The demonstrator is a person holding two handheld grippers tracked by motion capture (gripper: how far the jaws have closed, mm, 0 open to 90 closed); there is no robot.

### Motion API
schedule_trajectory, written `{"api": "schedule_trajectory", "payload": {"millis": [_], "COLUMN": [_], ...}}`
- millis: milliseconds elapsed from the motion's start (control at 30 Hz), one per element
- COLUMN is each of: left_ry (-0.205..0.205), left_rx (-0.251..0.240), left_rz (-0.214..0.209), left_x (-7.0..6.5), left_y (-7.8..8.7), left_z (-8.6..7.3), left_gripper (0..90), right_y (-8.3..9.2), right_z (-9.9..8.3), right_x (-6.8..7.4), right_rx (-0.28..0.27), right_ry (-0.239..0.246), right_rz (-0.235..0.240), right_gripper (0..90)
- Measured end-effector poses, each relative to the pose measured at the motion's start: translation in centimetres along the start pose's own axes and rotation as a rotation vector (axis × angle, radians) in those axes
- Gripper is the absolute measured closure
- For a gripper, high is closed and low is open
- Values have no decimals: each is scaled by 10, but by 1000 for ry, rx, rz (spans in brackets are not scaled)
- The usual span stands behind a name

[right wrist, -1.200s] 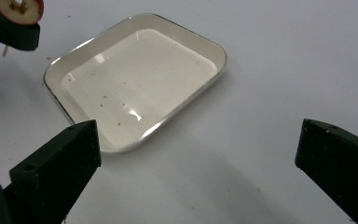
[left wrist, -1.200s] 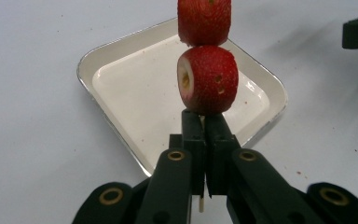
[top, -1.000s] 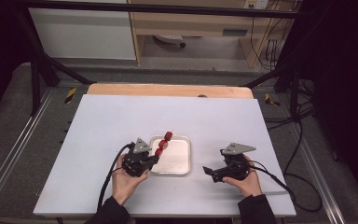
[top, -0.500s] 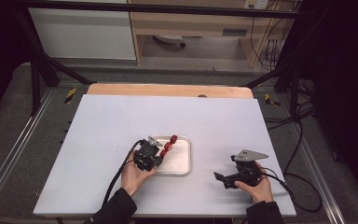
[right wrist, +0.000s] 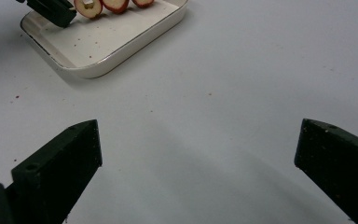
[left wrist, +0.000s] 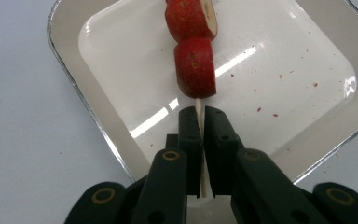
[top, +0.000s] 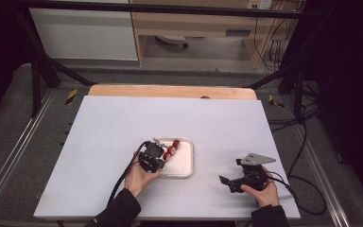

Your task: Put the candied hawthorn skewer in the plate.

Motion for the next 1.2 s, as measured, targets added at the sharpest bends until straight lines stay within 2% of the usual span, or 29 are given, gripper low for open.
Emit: {"api": "schedule_trajectory", "payload": {"millis": [100,200,300,367,433,533,633,867,967,1100,1200], "left_ry": [-4,-31,-65,-79,-90,-110,-93,-83,-58,-46,-30], "left_rx": [-4,-11,-60,-113,-160,-203,-239,-304,-333,-342,-363], "left_rz": [6,1,-11,-24,-54,-85,-108,-67,-64,-32,-40], "left_x": [1,3,7,11,14,21,31,62,71,80,82], "left_y": [0,3,13,23,32,44,56,75,79,79,79], "left_z": [0,-2,-1,-1,-2,-9,-21,-61,-79,-101,-112], "left_gripper": [838,771,676,590,511,383,302,189,140,78,65], "right_y": [1,4,6,8,10,11,12,12,11,10,9], "right_z": [2,4,7,8,9,10,10,8,8,6,3], "right_x": [-1,-1,-2,-2,-3,-3,-3,-5,-5,-5,-5], "right_rx": [-8,-19,-33,-39,-45,-43,-40,-28,-26,-16,-7], "right_ry": [0,-13,-21,-30,-29,-36,-41,-36,-33,-27,-26], "right_rz": [0,3,0,-1,-4,-7,-7,-16,-18,-21,-22], "right_gripper": [12,12,12,12,12,11,10,7,7,7,7]}}
Point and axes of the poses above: each handheld gripper's, and its own axes: y roughly backward along the jaws, z roughly out of its top, x roughly to its left, the point moved 10 cm from there along -y, roughly forward along the jaws, and after that the axes turned 7 degrees about -y, right-handed, at the moved point
